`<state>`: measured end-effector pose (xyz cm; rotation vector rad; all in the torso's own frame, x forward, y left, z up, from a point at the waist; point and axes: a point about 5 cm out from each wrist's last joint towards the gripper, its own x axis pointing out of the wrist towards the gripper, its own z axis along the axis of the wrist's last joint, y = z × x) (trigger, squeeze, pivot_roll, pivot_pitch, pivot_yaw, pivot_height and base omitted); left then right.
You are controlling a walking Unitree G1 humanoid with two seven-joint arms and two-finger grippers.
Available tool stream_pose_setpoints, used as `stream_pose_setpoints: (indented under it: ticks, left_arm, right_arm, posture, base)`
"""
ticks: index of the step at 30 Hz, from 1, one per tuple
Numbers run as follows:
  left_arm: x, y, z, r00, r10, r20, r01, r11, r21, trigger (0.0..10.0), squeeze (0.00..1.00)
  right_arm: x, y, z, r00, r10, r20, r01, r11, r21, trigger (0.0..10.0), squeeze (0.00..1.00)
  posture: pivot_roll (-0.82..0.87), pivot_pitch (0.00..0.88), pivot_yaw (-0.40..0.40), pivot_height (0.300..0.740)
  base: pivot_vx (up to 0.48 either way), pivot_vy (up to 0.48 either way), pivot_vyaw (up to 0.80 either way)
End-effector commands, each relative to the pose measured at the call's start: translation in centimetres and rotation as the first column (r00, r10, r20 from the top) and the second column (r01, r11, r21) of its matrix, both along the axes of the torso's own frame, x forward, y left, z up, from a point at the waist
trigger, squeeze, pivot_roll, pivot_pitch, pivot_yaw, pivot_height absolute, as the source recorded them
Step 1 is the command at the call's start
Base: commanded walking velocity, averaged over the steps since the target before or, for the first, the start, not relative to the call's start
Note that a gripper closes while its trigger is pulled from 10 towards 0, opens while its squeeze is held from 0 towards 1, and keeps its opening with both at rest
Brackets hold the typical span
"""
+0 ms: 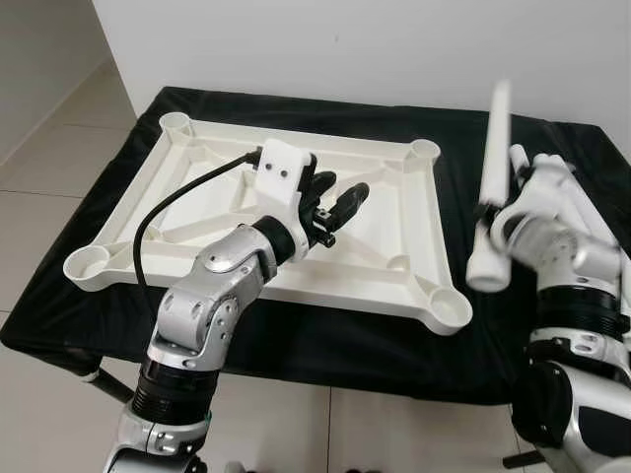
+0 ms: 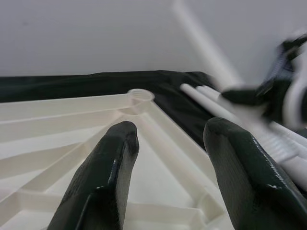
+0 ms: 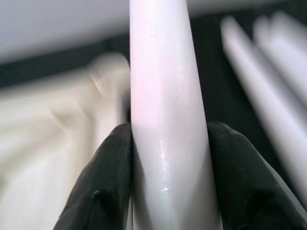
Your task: Building children table
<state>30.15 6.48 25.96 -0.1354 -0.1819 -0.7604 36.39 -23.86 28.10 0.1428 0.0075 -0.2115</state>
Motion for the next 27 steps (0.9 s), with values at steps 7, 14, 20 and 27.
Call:
stream_pose_setpoints:
  ticks: [7, 14, 20, 27]
  left_arm:
    - [0.9, 0.4, 0.7, 0.998, 0.053, -0.032, -0.055, 0.997, -0.050, 10.0, 0.00]
    - [1.9, 1.9, 2.9, 0.995, 0.104, 0.002, -0.104, 0.990, -0.094, 10.0, 0.60]
    - [1.4, 2.9, 6.2, 0.999, -0.032, 0.033, 0.038, 0.980, -0.197, 10.0, 1.00]
    - [1.4, 3.8, 8.0, 0.987, -0.160, 0.013, 0.155, 0.929, -0.337, 10.0, 0.00]
  right_arm:
    - [-1.9, 4.6, 4.2, 0.941, 0.213, 0.263, -0.134, 0.948, -0.288, 10.0, 0.00]
    - [-3.5, 10.2, 2.5, 0.842, 0.393, 0.371, -0.237, 0.885, -0.400, 10.0, 0.00]
    - [-5.9, 16.0, -0.2, 0.734, 0.557, 0.389, -0.342, 0.798, -0.496, 10.0, 0.00]
    - [-7.7, 18.3, -1.5, 0.643, 0.672, 0.366, -0.400, 0.703, -0.588, 10.0, 0.00]
  posture:
    - [-0.07, 0.107, 0.017, 0.740]
    - [-0.04, 0.098, 0.023, 0.740]
    - [-0.03, 0.092, 0.024, 0.740]
    - [-0.02, 0.089, 0.026, 0.740]
  base:
    - [0.000, 0.000, 0.00]
    - [0.000, 0.000, 0.00]
    - [0.000, 0.000, 0.00]
    - [0.000, 0.000, 0.00]
